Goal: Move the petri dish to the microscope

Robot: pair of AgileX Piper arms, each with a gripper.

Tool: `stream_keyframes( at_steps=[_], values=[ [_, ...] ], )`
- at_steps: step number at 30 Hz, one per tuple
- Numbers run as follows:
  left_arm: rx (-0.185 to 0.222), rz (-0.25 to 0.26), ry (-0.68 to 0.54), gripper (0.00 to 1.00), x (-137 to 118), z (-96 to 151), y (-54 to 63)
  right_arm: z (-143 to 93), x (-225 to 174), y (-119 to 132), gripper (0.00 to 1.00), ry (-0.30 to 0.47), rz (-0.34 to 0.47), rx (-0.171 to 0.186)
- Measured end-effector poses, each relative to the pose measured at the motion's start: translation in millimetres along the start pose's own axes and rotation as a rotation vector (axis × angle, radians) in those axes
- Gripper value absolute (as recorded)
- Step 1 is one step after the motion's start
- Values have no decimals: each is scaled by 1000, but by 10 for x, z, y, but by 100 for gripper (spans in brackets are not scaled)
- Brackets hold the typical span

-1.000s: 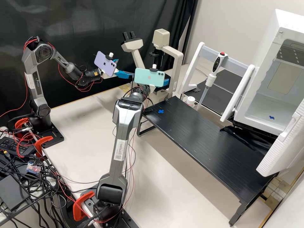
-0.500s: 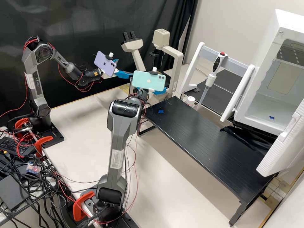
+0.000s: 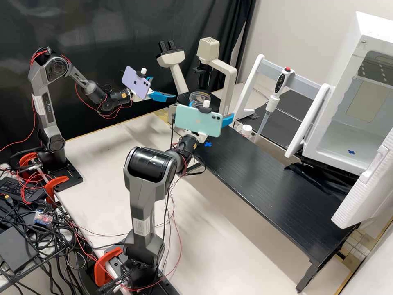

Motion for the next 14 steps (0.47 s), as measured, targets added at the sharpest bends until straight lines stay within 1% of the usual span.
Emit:
stream_keyframes(
  at_steps=[1, 2, 3, 7, 9, 10, 13, 14],
  values=[
    [0, 0, 0, 100, 0, 0, 0, 23, -75, 69, 100, -4, 55, -4],
    [0, 0, 0, 100, 0, 0, 0, 59, -142, 98, 100, -22, 86, -8],
    [0, 0, 0, 100, 0, 0, 0, 88, -211, 162, 100, -38, 134, -19],
    [0, 0, 0, 100, 0, 0, 0, 222, -428, 315, 100, -117, 239, -29],
    [0, 0, 0, 100, 0, 0, 0, 296, -524, 389, 100, -136, 267, -34],
    [0, 0, 0, 100, 0, 0, 0, 311, -553, 413, 100, -135, 275, -32],
    [0, 0, 0, 100, 0, 0, 0, 411, -658, 492, 100, -143, 298, 9],
    [0, 0, 0, 100, 0, 0, 0, 427, -673, 502, 100, -143, 300, 16]
  ],
)
